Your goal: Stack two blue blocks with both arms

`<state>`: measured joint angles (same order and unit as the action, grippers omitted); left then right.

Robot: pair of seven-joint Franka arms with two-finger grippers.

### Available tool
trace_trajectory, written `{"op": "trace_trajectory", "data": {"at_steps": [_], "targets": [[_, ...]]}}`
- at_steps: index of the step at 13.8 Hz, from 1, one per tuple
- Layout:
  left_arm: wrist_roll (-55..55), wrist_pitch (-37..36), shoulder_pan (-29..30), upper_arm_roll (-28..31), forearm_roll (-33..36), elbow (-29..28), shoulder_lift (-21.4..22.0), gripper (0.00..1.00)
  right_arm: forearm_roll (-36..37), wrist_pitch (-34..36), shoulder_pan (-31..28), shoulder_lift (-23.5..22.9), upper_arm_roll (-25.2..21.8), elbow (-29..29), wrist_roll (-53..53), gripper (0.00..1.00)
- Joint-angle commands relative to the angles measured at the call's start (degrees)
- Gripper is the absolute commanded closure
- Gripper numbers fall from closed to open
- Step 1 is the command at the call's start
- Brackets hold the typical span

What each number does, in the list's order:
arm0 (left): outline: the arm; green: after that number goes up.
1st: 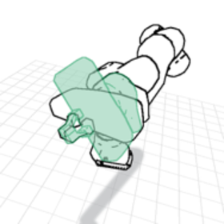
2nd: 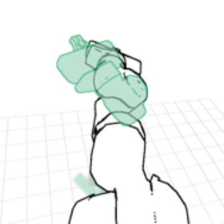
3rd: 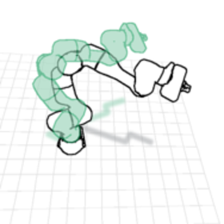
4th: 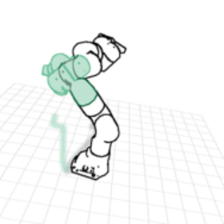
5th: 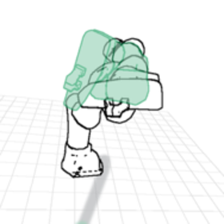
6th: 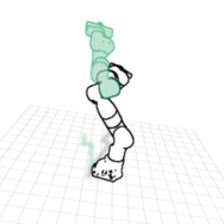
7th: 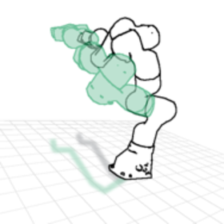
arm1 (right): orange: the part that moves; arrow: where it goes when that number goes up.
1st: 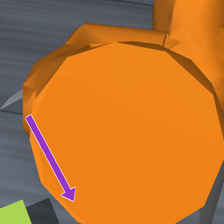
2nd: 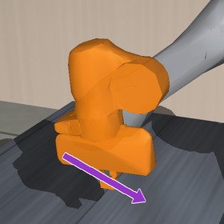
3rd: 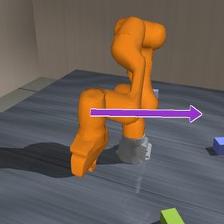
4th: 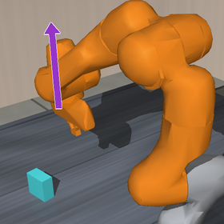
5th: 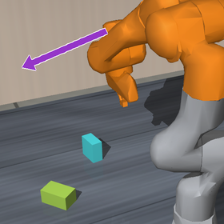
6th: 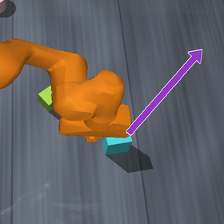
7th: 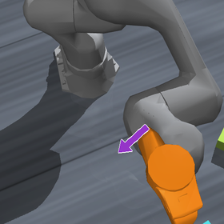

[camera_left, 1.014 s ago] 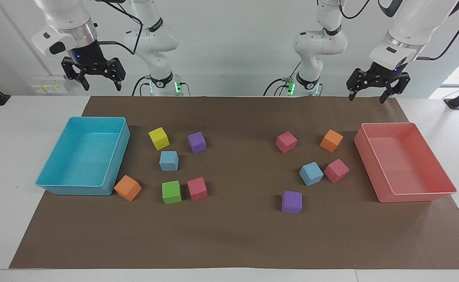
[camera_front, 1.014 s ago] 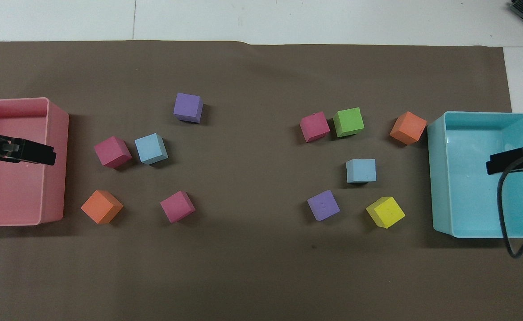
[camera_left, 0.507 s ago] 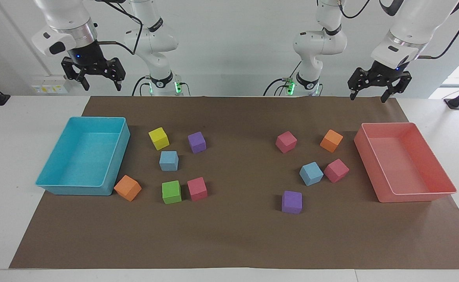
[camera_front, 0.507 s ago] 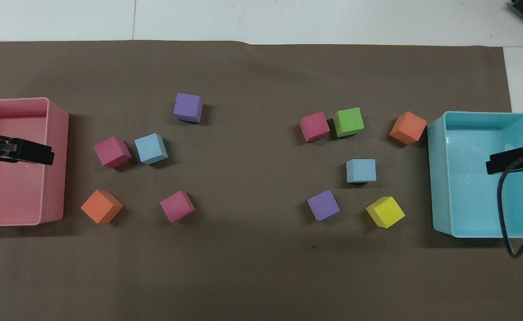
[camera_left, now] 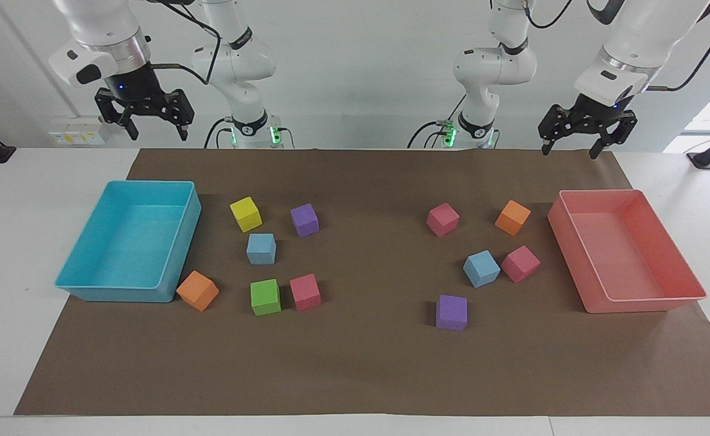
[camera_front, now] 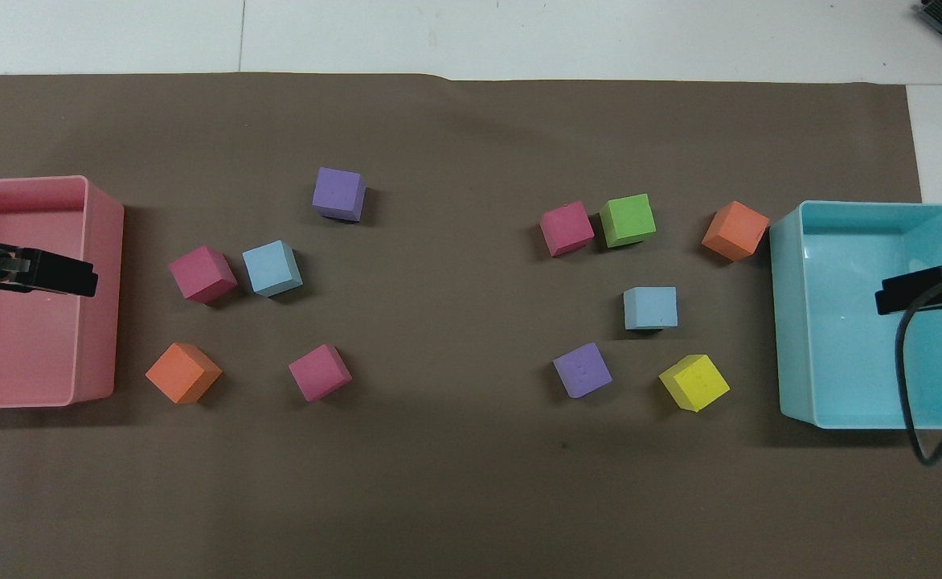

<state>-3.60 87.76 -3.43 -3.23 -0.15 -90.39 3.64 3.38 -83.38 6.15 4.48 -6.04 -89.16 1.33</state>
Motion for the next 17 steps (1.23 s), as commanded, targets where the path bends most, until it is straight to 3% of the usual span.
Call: {"op": "trace_trajectory", "data": {"at_steps": [1, 17], "targets": [[-0.53, 0.05, 1.14, -0.63, -0.82, 1.69, -1.34, 0.00, -1.10, -0.56, -0.61, 0.01, 0.24, 0.22, 0.95, 0.00], [-0.27, -1.01, 0.44, -0.63, -0.73, 1.27, -0.82, 0.00, -2.24, -1.34, 0.18, 0.97, 0.50, -2.68, 0.95, 0.00]]}}
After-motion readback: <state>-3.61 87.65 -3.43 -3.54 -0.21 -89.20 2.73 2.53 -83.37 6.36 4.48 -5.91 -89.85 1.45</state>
